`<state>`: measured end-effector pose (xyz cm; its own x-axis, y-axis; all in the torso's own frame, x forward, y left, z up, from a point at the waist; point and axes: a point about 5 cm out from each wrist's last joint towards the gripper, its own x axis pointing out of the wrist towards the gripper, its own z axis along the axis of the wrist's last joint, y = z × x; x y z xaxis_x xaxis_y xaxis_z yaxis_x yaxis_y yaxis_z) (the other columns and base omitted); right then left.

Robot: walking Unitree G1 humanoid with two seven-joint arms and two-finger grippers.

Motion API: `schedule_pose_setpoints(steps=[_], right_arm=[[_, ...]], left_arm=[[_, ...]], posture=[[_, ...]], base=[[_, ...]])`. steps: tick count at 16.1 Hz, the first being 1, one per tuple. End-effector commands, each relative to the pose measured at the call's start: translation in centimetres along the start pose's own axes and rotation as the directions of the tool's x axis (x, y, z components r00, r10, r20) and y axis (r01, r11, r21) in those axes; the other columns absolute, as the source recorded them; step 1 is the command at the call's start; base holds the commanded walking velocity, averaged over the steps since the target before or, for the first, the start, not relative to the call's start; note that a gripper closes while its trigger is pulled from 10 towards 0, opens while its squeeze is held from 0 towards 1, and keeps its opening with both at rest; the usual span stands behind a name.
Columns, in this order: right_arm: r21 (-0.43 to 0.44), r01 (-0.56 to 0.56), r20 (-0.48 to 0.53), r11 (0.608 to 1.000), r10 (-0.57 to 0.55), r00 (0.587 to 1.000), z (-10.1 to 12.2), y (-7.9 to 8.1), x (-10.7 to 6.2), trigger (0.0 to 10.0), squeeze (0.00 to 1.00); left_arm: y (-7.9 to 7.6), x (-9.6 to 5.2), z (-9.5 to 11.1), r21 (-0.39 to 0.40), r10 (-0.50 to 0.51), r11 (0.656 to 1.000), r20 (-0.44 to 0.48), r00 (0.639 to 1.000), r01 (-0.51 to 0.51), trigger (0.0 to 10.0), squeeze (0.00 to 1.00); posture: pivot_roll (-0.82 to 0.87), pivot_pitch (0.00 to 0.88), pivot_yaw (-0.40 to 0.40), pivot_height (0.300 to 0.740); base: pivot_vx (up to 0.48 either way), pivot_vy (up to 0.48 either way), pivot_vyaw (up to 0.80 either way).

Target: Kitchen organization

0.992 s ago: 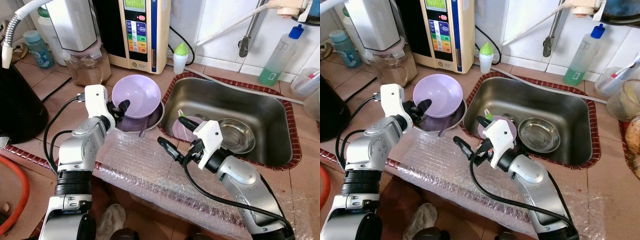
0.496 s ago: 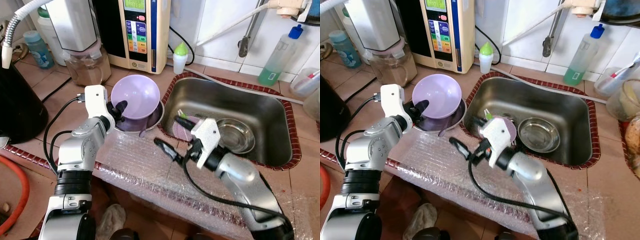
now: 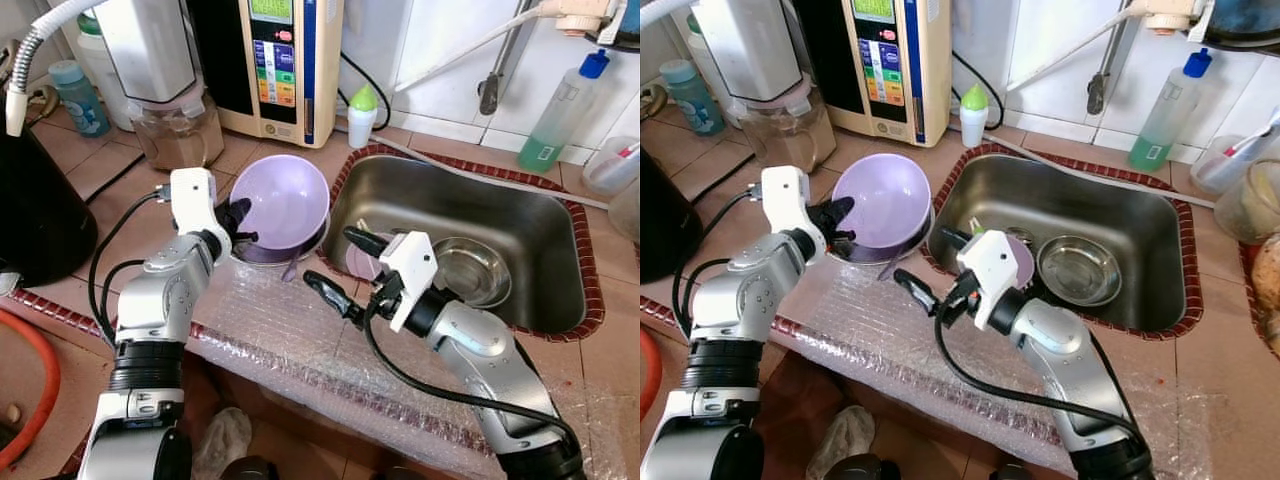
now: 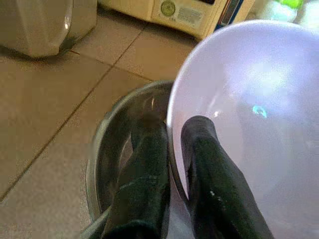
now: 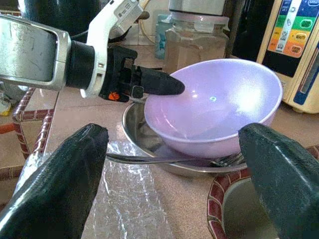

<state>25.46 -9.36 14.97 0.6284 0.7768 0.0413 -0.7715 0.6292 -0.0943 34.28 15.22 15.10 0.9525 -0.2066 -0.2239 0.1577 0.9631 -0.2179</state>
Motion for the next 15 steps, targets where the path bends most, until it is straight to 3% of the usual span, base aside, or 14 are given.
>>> schedule_pose_setpoints(steps=[1,3,6,8,12,15], right_arm=[[0.001,0.008,0.012,1.0,-0.008,1.0,0.3,-0.3,0.1,10.0,0.0],[0.018,0.038,0.03,0.999,-0.039,0.999,0.5,-0.7,0.2,10.0,0.0],[0.067,0.18,0.095,0.981,-0.186,0.978,1.5,-2.5,0.7,10.0,0.0],[0.152,0.238,0.137,0.959,-0.259,0.956,2.3,-3.6,0.9,10.0,0.0],[0.192,0.269,0.136,0.944,-0.298,0.945,2.4,-4.0,1.6,10.0,0.0],[0.216,0.286,0.126,0.934,-0.317,0.94,2.3,-3.8,3.6,10.0,0.0]], left_arm=[[-0.3,-0.2,0.6,0.035,-0.015,0.999,0.043,0.999,0.014,0.0,0.0],[-0.6,-0.3,1.3,0.068,-0.024,0.998,0.088,0.996,0.018,0.0,0.0],[-1.2,-0.4,2.7,0.138,-0.045,0.99,0.189,0.981,0.019,0.0,0.0],[-1.5,-0.5,2.9,0.144,-0.059,0.989,0.212,0.975,0.029,0.0,0.0],[-2.7,-0.7,3.6,0.172,-0.119,0.982,0.282,0.952,0.072,0.0,0.0],[-3.8,-0.9,4.0,0.205,-0.18,0.972,0.318,0.931,0.118,0.0,0.0]], posture=[[-0.02,0.0,0.046,0.74],[-0.02,0.0,0.043,0.74],[-0.02,0.0,0.045,0.74],[-0.02,0.0,0.043,0.74],[-0.02,0.0,0.043,0.74],[-0.02,0.0,0.04,0.74]], base=[[0.0,0.0,0.0],[0.0,0.0,0.0],[0.0,0.0,0.0],[0.0,0.0,0.0],[0.0,0.0,0.0],[0.0,0.0,0.0]])
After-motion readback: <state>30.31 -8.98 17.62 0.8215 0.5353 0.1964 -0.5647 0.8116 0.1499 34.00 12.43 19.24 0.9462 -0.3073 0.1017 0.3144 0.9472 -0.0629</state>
